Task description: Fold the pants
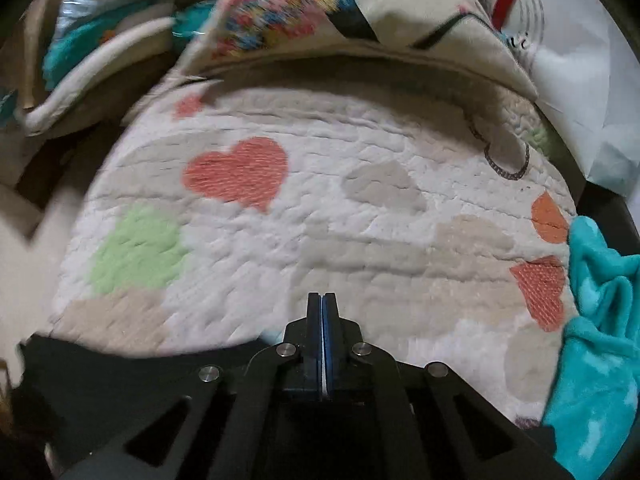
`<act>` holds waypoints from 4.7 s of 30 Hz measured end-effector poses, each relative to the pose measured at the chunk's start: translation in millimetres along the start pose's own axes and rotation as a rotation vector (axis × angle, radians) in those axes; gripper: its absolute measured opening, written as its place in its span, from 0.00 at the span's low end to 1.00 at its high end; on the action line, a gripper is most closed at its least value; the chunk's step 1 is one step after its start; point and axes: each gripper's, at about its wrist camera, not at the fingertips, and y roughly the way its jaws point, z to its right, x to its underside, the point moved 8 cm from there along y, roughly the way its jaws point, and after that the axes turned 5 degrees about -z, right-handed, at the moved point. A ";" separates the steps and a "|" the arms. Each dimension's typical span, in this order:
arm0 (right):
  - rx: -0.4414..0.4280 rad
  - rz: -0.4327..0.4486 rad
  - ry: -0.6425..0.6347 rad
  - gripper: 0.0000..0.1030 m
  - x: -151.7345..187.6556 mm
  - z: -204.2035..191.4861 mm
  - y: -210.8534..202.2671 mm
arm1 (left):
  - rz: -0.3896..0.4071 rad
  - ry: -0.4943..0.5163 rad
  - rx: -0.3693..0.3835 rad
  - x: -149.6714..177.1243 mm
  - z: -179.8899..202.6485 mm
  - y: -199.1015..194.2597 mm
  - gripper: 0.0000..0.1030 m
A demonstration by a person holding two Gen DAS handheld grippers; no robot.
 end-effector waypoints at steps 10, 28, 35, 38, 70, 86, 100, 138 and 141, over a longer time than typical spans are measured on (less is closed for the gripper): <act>-0.262 -0.099 -0.332 0.11 155.4 -112.5 -48.1 | 0.011 -0.040 0.004 0.0 -9.7 -7.3 0.42; -0.194 -0.053 -0.465 0.03 149.9 -184.5 -31.3 | 0.055 -0.204 0.014 -12.2 -70.3 -33.0 0.42; -0.265 -0.078 -0.406 0.02 166.0 -184.7 -45.5 | 0.052 -0.203 0.016 -12.1 -69.7 -32.7 0.42; -0.275 -0.095 -0.407 0.03 173.9 -187.0 -45.8 | 0.044 -0.201 0.015 -10.0 -67.0 -29.6 0.42; -0.218 -0.044 -0.175 0.15 -0.3 -192.0 11.8 | -0.205 -0.003 -0.188 122.1 -66.8 20.1 0.42; -0.387 -0.163 -0.492 0.56 32.9 -294.0 2.9 | -0.067 -0.411 0.134 142.7 -78.8 24.8 0.43; -0.236 -0.278 -0.818 0.23 62.8 -355.0 56.1 | -0.146 -0.356 0.117 146.2 -60.5 50.6 0.35; -0.052 0.074 0.147 0.56 75.6 44.7 -69.6 | -0.260 0.262 0.597 179.4 165.1 9.6 0.38; -0.202 0.119 0.149 0.52 69.5 14.1 -89.3 | -0.245 0.168 0.530 165.5 139.7 17.5 0.38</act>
